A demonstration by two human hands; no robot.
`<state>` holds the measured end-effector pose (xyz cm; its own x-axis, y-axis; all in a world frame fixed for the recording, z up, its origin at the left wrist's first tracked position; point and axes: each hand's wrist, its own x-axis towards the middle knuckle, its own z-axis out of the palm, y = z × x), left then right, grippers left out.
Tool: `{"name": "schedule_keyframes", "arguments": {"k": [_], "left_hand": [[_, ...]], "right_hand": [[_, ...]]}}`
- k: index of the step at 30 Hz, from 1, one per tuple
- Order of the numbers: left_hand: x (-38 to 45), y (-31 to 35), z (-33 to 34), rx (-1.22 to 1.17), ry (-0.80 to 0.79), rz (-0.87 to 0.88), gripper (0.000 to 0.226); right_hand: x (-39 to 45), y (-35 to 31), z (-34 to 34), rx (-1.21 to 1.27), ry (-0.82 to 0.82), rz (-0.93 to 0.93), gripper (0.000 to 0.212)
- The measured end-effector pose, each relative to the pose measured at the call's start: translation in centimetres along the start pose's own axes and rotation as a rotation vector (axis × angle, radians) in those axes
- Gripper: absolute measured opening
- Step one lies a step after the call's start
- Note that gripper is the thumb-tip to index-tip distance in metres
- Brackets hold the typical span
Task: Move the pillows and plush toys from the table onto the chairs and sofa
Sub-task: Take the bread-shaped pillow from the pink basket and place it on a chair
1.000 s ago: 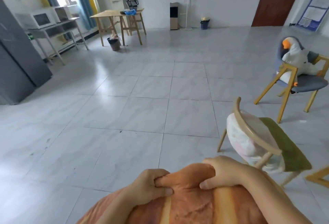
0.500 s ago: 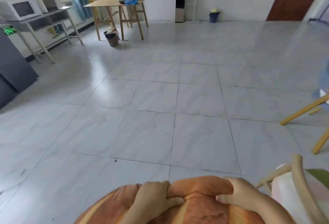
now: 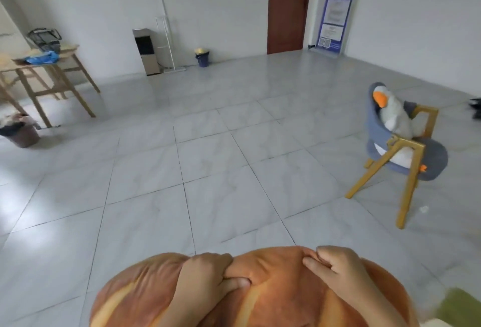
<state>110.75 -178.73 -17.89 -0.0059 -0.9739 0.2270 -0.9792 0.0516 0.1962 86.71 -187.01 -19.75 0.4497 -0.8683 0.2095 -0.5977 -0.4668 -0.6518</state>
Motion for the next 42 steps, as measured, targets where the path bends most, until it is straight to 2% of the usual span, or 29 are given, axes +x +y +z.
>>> {"name": "schedule_keyframes", "arguments": {"k": [3,8,11,15,18,20,22,25,26,27,28,29,30,31,32,34,35,37,38,40,42], "left_hand": [[5.3,-2.7,3.0,-0.004,-0.102,-0.078,0.058],[16.8,-5.6,6.2,-0.110,-0.081,-0.094,0.065],[25.9,-6.6,8.2,-0.145,-0.020,-0.029,0.064],[38.3,-7.0,12.0,-0.166,0.017,0.152,0.058],[48.8,-7.5,14.7,-0.160,-0.028,0.242,0.053],[56.3,-7.8,15.5,-0.205,-0.058,0.277,0.053],[63.7,-7.7,16.1,-0.225,0.004,0.340,0.059],[72.6,-7.4,17.4,-0.247,0.089,0.476,0.067],[75.3,-7.5,18.3,-0.242,0.096,0.495,0.075],[77.8,-7.7,19.3,-0.249,0.086,0.503,0.079],[80.1,-7.9,20.3,-0.269,0.057,0.501,0.079],[82.3,-8.0,21.2,-0.295,0.037,0.494,0.074],[84.3,-7.9,22.2,-0.308,-0.016,0.481,0.067],[86.4,-7.7,22.9,-0.305,-0.104,0.466,0.056],[88.8,-7.4,23.4,-0.281,-0.183,0.460,0.046],[94.1,-7.1,24.9,-0.315,-0.263,0.399,0.030],[97.1,-7.1,25.9,-0.378,-0.277,0.348,0.030],[102.9,-7.1,27.6,-0.483,-0.206,0.242,0.055],[106.0,-6.7,27.9,-0.502,-0.153,0.193,0.060],[112.2,-5.8,28.5,-0.557,-0.113,0.141,0.057],[118.1,-4.5,29.6,-0.564,-0.177,0.110,0.061]], "right_hand": [[5.4,2.9,2.1,0.000,-0.071,0.108,0.035],[16.4,7.0,0.8,-0.031,-0.063,0.175,0.049],[23.6,10.2,-1.7,-0.053,-0.061,0.203,0.047],[32.1,15.4,-3.8,-0.098,-0.089,0.254,0.032],[39.3,18.8,-5.9,-0.173,-0.189,0.371,0.057],[44.7,20.3,-7.9,-0.239,-0.241,0.430,0.064],[49.6,22.4,-9.8,-0.290,-0.227,0.512,0.075],[56.0,24.4,-11.8,-0.317,-0.184,0.594,0.145],[58.0,25.8,-11.8,-0.306,-0.138,0.631,0.157],[59.9,27.5,-11.6,-0.315,-0.071,0.627,0.158],[61.8,28.9,-11.5,-0.336,-0.014,0.574,0.150],[63.6,30.8,-11.2,-0.332,0.037,0.545,0.128],[65.4,32.9,-10.7,-0.286,0.038,0.561,0.102],[67.4,34.2,-10.5,-0.216,-0.040,0.607,0.087],[69.6,35.8,-10.5,-0.147,-0.093,0.623,0.088],[74.7,40.0,-11.4,-0.164,-0.144,0.576,0.109],[77.8,42.5,-12.0,-0.181,-0.120,0.529,0.106],[84.3,46.0,-14.3,-0.204,0.016,0.407,0.059],[87.3,47.2,-15.9,-0.181,0.065,0.406,0.049],[93.1,50.6,-18.7,-0.191,0.092,0.419,0.058],[97.4,53.5,-21.1,-0.251,0.065,0.431,0.068]]}}
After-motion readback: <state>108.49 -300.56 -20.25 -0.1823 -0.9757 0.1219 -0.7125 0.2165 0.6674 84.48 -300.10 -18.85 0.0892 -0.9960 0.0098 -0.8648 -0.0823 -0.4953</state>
